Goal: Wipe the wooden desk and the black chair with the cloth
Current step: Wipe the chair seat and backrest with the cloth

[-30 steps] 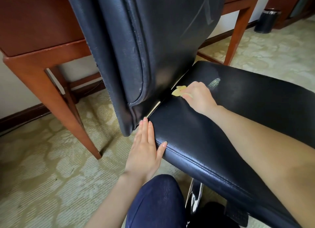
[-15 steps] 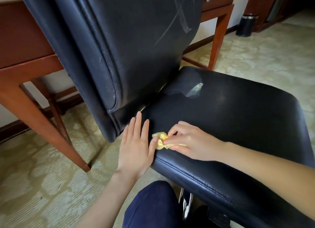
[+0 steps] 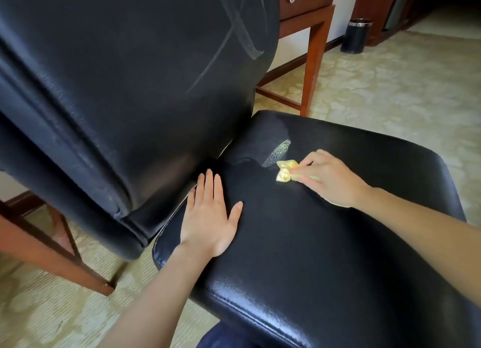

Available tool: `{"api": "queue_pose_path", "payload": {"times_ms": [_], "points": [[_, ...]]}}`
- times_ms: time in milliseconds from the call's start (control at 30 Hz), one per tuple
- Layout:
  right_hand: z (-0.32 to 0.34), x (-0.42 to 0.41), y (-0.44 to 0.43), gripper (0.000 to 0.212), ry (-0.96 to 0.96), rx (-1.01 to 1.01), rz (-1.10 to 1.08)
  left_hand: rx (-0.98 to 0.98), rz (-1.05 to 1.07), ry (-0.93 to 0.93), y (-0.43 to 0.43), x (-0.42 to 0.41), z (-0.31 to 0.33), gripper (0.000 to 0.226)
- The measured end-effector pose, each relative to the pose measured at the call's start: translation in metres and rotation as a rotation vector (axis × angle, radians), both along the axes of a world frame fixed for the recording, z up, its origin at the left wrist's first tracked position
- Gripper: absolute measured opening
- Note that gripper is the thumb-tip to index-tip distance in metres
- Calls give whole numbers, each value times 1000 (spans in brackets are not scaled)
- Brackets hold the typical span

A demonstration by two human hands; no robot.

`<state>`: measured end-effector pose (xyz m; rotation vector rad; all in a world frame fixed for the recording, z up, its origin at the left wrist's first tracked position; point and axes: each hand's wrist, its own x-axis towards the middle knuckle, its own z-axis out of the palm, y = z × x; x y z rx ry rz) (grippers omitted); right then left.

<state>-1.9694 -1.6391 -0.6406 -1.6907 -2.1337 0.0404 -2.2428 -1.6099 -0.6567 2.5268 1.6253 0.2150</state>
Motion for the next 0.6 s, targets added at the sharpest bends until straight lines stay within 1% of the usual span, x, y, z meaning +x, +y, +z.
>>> {"api": "queue_pose_path", "payload": {"times_ms": [67, 167, 267, 333, 400, 467, 600], "points": [[-3, 12, 23, 24, 21, -11, -106, 2, 2, -34, 2, -1, -1, 74], [-4, 25, 56, 24, -14, 23, -270, 18, -8, -67, 7, -2, -4, 75], [-4, 31, 88, 27, -39, 32, -505, 41, -27, -88, 12, -3, -6, 76], [-5, 30, 104, 28, 17, 55, -663, 65, -38, -89, 14, -5, -6, 77], [-6, 28, 118, 27, 142, 78, -782, 79, -42, -85, 19, -5, -7, 79], [-6, 23, 127, 27, 169, 58, -798, 82, -48, -81, 24, -5, -7, 79], [-5, 5, 125, 25, 51, 57, -589, 79, -69, -85, 32, -5, -7, 81]]}}
